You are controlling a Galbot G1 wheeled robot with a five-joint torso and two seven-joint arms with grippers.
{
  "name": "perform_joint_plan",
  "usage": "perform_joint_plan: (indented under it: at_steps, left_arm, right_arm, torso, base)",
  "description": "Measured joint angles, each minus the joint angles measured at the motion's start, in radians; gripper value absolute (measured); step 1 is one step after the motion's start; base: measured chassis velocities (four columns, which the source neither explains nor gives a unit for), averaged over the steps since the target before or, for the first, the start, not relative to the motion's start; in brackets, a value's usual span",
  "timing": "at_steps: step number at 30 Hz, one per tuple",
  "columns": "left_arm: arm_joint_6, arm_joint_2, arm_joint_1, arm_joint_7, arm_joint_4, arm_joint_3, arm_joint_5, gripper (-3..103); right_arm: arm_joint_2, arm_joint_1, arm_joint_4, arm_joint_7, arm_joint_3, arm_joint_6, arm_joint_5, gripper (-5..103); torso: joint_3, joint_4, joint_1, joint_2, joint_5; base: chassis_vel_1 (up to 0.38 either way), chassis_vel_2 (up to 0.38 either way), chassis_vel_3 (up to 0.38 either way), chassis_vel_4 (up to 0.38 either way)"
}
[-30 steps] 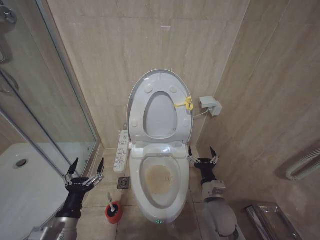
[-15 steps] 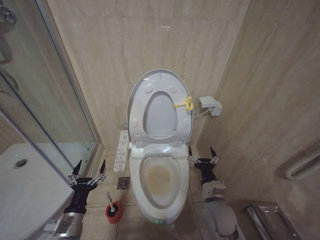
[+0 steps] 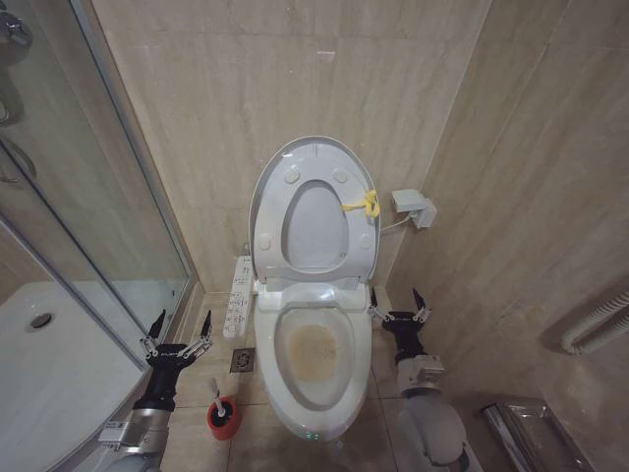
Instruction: Open the toilet lid, clean the toilet bowl with a toilet brush, close the toilet lid, and flush.
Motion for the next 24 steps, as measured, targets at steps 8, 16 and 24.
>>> perform_joint_plan:
  at_steps: [8,16,24]
  left_arm:
    - [0.001,0.0,0.0,-0.001,0.0,0.0,0.0,100]
    - [0.001,0.0,0.001,-0.001,0.0,0.0,0.0,100]
    - [0.002,0.0,0.001,-0.001,0.0,0.0,0.0,100]
  right_arm:
    - [0.0,0.0,0.0,0.0,0.0,0.0,0.0,100]
    - [0.0,0.0,0.0,0.0,0.0,0.0,0.0,100]
    - [0.0,0.0,0.0,0.0,0.0,0.0,0.0,100]
  torso:
    - [0.0,0.0,0.0,0.0,0.0]
    - [0.0,0.0,0.0,0.0,0.0]
    - [0.0,0.0,0.0,0.0,0.0]
  base:
    - [0.0,0.0,0.0,0.0]
    - [0.0,0.0,0.0,0.0]
    - [0.0,0.0,0.0,0.0]
